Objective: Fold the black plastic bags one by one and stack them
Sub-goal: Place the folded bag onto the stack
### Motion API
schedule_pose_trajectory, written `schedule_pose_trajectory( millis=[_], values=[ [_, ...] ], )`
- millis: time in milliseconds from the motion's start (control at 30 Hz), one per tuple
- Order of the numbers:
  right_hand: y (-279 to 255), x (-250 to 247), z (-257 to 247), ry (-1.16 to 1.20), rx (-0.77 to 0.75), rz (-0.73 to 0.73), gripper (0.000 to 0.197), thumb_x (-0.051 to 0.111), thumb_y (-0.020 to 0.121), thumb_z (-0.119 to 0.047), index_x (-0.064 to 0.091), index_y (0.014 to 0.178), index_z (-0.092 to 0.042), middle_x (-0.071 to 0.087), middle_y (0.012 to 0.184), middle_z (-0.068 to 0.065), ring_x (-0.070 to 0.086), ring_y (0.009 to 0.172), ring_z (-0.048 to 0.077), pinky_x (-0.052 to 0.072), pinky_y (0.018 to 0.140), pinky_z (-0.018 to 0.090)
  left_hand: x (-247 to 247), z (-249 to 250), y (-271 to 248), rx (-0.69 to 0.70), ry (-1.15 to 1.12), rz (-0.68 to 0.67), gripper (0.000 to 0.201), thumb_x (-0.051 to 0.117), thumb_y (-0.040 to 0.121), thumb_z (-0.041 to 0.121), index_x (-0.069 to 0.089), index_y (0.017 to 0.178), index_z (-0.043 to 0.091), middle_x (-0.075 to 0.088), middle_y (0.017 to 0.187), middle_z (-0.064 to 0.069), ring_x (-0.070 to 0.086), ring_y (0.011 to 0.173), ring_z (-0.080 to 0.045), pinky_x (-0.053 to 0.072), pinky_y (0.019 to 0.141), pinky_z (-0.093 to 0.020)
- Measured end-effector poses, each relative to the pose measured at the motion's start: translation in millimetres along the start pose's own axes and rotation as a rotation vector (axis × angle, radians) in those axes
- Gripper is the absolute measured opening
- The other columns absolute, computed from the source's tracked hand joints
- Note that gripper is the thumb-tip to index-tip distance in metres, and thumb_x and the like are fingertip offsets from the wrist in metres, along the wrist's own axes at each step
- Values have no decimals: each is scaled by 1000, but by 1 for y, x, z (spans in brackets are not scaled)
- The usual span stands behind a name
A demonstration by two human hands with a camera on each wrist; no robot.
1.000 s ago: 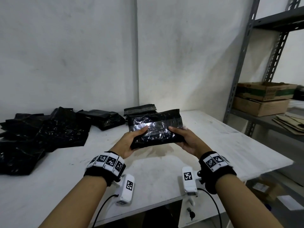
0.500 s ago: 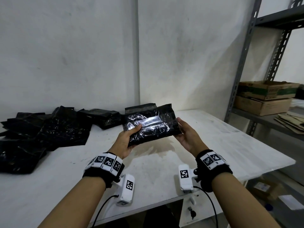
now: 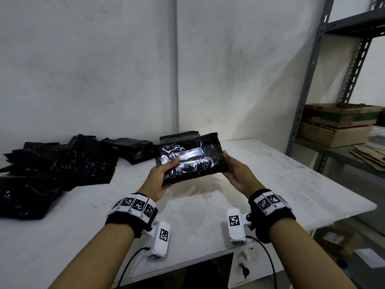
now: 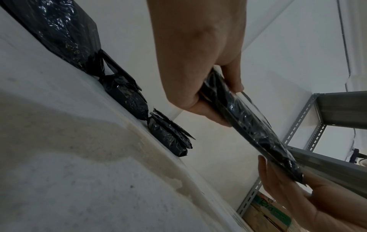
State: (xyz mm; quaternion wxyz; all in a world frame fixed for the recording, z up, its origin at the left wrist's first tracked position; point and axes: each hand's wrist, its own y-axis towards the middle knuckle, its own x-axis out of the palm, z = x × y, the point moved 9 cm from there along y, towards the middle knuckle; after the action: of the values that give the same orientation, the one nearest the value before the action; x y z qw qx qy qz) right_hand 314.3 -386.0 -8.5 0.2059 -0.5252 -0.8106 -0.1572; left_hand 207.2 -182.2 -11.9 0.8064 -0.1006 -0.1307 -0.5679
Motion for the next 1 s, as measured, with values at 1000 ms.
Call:
schedule_pose_trajectory(
  millis=[1000],
  values=[
    [13, 31, 11, -338, 33, -67, 38, 73, 83, -14, 59, 119, -7, 72, 102, 5, 70, 86, 17, 58, 73, 28, -4, 9, 9, -126, -46, -123, 48, 46, 94, 52, 60, 120, 14, 69, 116, -9, 64, 107, -24, 55, 81, -34]
  ],
)
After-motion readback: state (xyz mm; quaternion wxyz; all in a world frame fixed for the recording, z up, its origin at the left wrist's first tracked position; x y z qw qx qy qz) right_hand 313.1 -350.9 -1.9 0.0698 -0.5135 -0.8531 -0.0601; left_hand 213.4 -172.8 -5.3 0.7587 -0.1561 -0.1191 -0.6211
